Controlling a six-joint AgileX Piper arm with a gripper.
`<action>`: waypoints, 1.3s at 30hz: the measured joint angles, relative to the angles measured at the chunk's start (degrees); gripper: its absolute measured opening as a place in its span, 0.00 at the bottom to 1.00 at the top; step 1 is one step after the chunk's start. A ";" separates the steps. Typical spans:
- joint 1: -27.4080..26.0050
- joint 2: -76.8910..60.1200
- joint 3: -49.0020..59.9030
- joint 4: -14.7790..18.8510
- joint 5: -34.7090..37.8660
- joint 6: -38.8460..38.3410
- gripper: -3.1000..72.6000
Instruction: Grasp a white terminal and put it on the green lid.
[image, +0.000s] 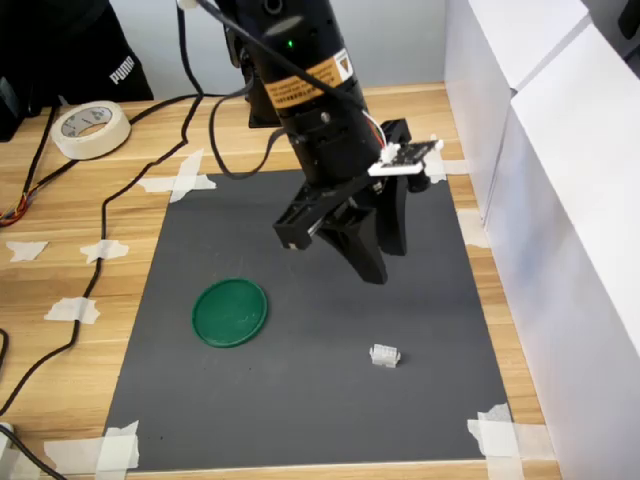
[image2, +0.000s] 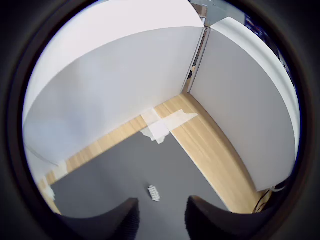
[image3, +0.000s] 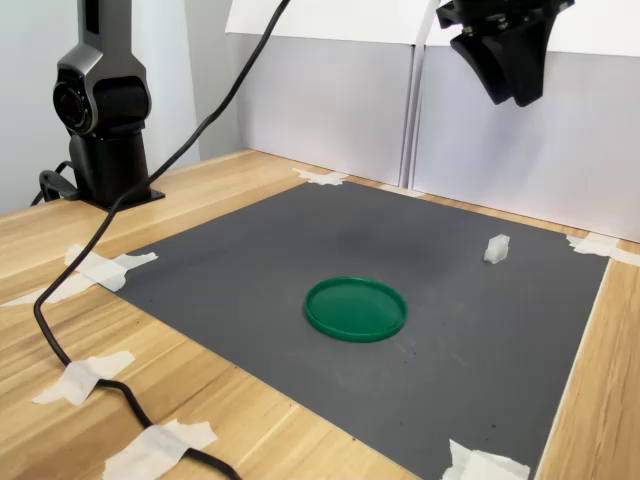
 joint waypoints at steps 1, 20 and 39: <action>0.70 0.69 -0.65 -1.56 0.10 -0.73 0.68; 5.26 12.24 -2.38 -7.99 1.37 -0.43 0.86; 5.26 18.68 -2.45 -10.83 -1.45 5.26 0.79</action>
